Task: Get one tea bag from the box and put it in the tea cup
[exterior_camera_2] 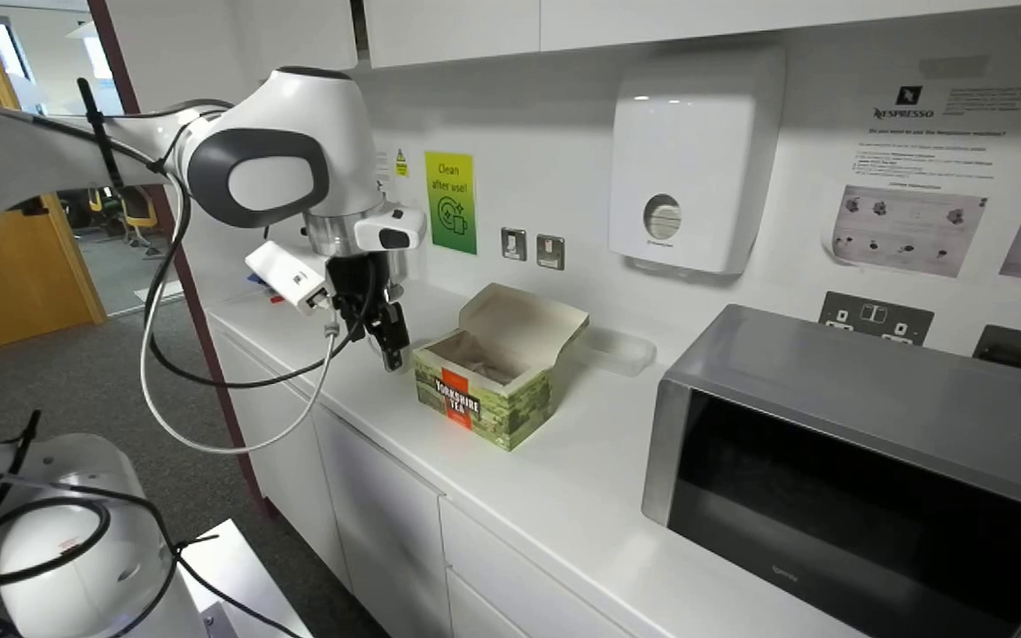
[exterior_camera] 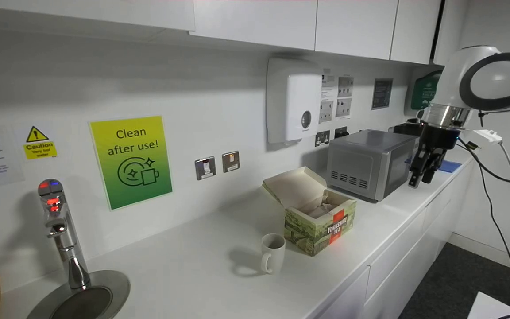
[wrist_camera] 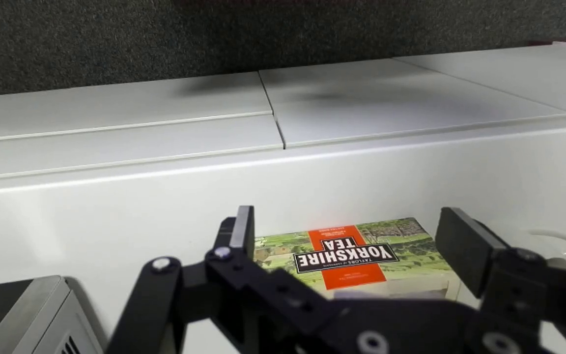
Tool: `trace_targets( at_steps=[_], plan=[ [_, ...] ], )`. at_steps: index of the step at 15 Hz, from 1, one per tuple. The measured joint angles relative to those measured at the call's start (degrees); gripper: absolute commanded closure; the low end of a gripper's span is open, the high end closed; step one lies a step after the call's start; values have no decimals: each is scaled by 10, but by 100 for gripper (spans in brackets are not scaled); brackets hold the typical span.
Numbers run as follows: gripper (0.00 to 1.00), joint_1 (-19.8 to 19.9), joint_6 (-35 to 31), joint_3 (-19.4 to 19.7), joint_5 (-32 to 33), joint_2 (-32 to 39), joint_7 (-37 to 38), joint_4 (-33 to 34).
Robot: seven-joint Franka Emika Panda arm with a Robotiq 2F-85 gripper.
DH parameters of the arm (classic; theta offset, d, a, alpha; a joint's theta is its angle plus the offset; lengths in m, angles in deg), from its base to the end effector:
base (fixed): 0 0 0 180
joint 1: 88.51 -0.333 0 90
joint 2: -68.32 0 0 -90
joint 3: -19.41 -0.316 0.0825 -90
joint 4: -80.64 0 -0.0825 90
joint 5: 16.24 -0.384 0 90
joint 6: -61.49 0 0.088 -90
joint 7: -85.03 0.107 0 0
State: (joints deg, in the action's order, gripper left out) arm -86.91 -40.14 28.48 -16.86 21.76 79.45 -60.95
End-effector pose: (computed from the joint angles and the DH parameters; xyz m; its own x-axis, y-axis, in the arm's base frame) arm 0.3118 -0.0684 0.5591 0.9914 -0.0542 0.1194 -0.0405 -0.9926 -0.1141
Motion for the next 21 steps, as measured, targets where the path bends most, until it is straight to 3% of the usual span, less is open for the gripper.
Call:
trace_targets(
  at_steps=[7, 21],
  plan=[
    [0, 0, -63, -31, 8, 94, 0, 53],
    [0, -3, -62, -42, 24, 354, -40, 260]
  ],
)
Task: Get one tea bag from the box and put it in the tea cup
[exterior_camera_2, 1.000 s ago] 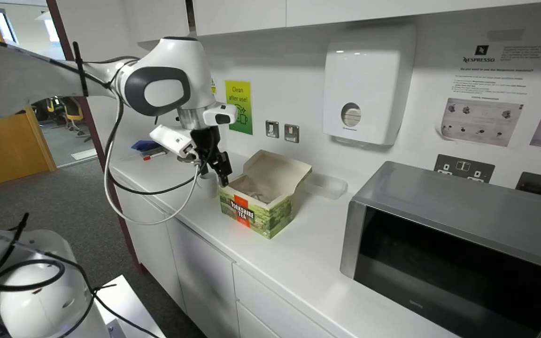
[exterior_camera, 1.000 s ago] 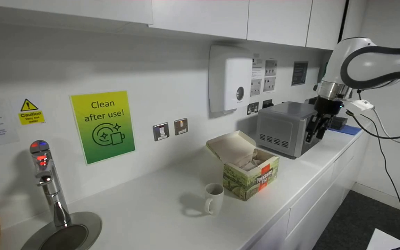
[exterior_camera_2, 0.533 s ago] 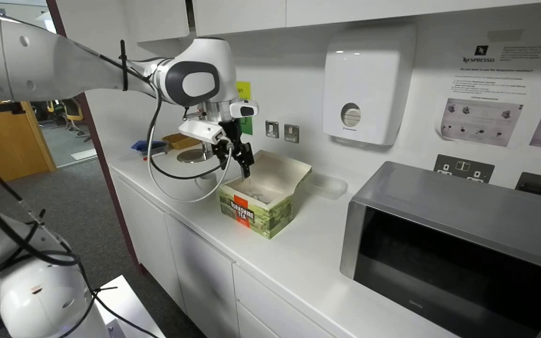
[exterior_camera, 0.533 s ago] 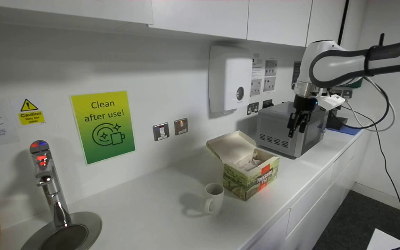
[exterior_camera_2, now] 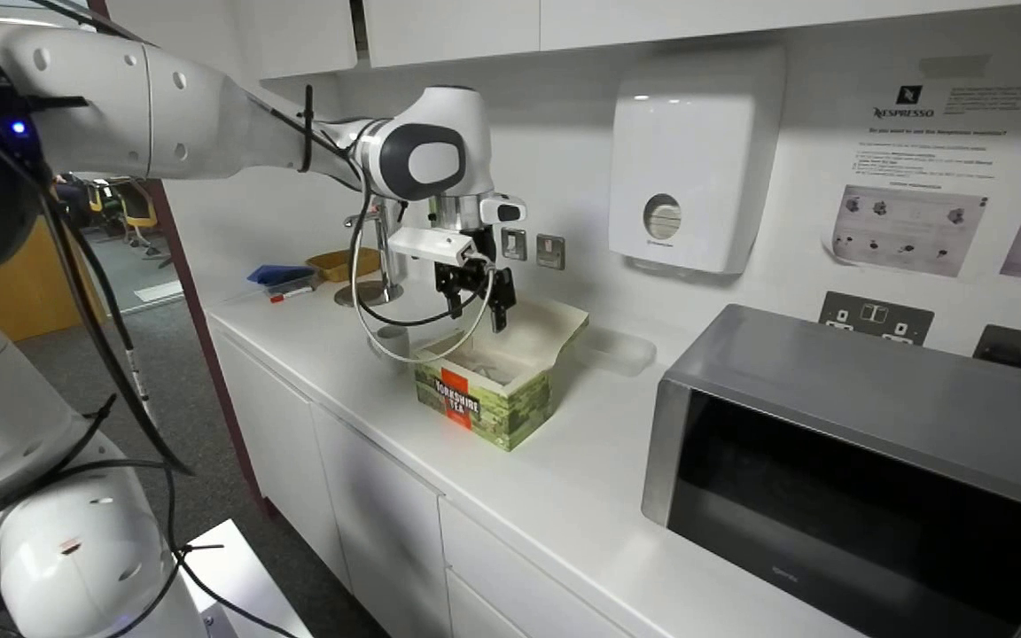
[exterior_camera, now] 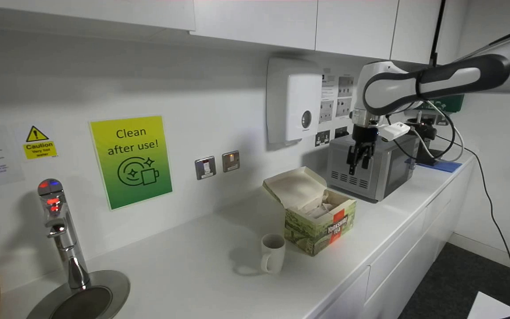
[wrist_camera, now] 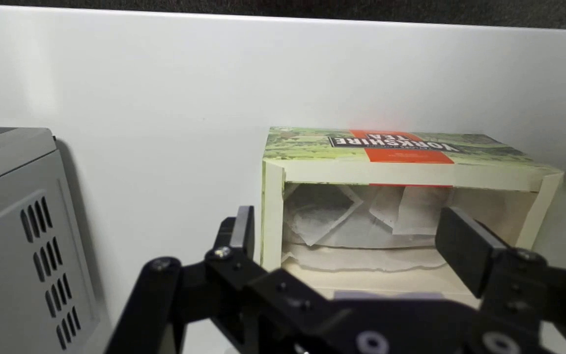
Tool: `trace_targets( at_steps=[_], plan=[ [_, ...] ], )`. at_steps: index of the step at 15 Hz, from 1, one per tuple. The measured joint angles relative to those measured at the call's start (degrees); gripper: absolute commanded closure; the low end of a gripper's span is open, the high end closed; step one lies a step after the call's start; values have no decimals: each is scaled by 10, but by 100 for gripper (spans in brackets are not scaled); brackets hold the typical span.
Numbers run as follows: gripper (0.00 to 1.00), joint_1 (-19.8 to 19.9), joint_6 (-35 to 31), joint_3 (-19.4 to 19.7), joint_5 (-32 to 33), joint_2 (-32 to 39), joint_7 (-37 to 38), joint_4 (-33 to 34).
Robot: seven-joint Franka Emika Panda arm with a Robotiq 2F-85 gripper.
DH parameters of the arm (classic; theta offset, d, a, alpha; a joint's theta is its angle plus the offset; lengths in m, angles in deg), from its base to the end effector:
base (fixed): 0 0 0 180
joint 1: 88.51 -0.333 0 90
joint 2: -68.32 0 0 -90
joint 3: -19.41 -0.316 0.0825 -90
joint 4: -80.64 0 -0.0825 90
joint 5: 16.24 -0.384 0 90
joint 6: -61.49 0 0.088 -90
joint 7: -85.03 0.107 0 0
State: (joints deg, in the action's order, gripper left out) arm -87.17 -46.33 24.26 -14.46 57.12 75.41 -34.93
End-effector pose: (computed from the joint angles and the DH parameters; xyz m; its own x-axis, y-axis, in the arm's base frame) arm 0.5030 -0.0595 0.5417 0.9959 0.0701 0.0564 0.0689 -0.9974 0.0234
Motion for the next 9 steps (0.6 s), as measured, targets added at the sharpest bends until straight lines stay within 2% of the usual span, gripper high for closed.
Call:
trace_targets(
  at_steps=[9],
  plan=[
    [0, -1, -1, -2, -19, 26, -1, 7]
  ],
)
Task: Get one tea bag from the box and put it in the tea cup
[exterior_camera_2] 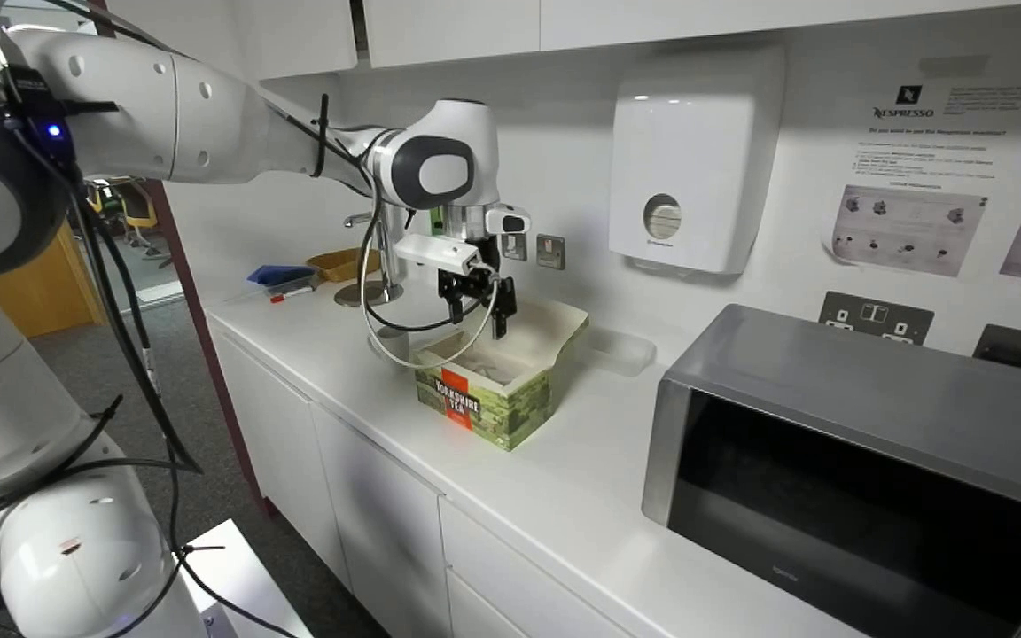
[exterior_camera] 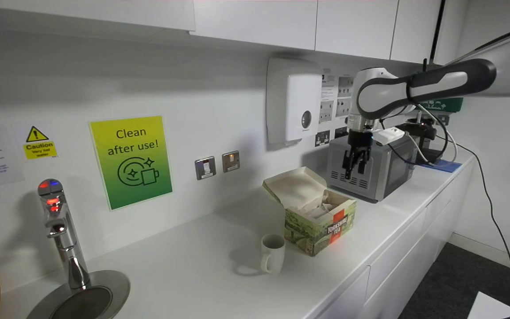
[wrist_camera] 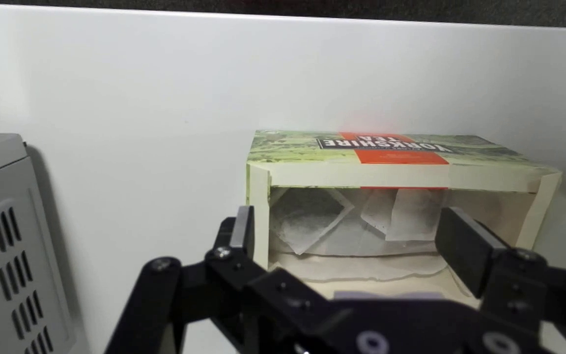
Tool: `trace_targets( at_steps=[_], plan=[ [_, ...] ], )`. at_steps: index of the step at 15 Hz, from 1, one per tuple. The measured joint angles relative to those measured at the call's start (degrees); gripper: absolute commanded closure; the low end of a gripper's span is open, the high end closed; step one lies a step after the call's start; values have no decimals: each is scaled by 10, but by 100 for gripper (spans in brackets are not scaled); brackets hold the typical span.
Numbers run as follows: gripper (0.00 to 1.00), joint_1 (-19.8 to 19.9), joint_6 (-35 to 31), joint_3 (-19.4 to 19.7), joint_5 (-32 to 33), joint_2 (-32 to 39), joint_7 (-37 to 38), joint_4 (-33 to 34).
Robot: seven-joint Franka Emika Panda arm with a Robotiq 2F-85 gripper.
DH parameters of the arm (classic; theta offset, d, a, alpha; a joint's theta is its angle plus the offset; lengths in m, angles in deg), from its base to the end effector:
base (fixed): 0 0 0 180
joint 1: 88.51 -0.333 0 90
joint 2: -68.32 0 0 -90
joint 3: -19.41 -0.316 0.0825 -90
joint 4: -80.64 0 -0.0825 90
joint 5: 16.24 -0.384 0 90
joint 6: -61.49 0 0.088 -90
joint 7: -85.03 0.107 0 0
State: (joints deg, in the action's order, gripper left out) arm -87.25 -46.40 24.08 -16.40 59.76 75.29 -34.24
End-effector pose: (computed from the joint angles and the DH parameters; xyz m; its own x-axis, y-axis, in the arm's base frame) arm 0.5143 -0.0551 0.5242 0.9974 0.0662 0.0290 0.0665 -0.9977 -0.0100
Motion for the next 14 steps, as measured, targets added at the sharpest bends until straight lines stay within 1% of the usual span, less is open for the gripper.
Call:
trace_targets(
  at_steps=[4, 9, 14],
  plan=[
    [0, -5, -2, -11, -37, 45, 0, 5],
    [0, -6, -3, -31, -45, 91, 0, 28],
    [0, -6, -9, -37, -56, 122, -1, 51]
  ],
)
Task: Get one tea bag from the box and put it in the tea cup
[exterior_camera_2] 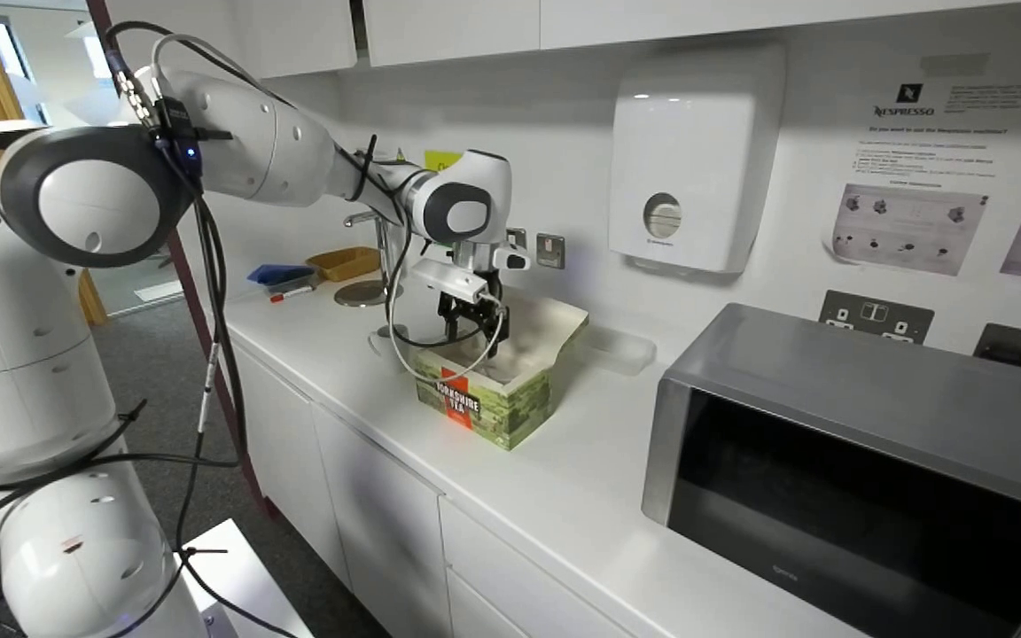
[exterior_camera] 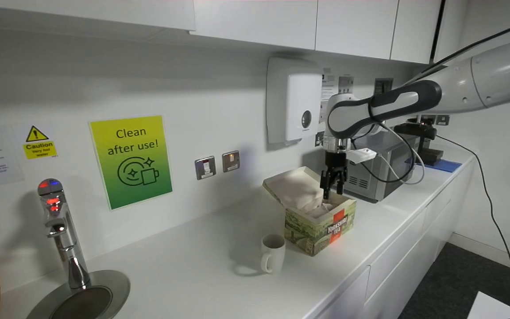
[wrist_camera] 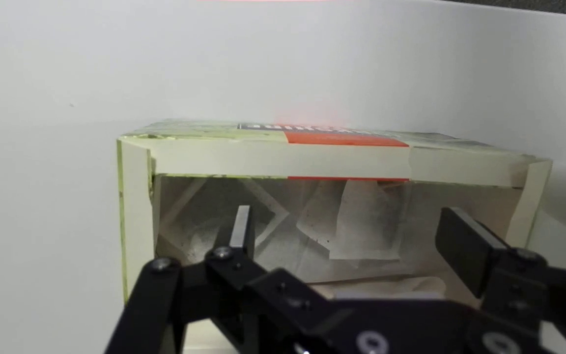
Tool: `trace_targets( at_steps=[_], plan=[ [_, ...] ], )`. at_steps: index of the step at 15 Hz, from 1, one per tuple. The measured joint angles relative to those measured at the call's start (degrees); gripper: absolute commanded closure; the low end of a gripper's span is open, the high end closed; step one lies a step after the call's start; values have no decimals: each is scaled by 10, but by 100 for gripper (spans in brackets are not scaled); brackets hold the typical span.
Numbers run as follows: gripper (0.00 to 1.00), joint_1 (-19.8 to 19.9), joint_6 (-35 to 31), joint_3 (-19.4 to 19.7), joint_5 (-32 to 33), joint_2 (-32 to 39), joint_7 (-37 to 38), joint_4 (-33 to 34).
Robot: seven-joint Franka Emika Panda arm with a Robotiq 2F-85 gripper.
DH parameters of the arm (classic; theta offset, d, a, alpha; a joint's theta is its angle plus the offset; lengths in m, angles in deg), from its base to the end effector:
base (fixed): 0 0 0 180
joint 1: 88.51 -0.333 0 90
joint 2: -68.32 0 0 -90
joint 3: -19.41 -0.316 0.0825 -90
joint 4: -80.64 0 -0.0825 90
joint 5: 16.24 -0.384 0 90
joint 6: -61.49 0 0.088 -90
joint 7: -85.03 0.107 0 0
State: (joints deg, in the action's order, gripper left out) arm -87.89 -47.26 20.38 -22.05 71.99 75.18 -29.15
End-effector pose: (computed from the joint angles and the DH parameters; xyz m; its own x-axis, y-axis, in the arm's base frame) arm 0.5667 -0.0082 0.4524 0.9916 0.1106 -0.0666 0.1033 -0.9891 -0.1047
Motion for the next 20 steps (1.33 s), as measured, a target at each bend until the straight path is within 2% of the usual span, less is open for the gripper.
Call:
trace_targets(
  at_steps=[8, 20],
  plan=[
    [0, 0, -24, 0, -29, 41, -27, 17],
    [0, 5, -25, 0, -45, 54, -46, 18]
  ],
)
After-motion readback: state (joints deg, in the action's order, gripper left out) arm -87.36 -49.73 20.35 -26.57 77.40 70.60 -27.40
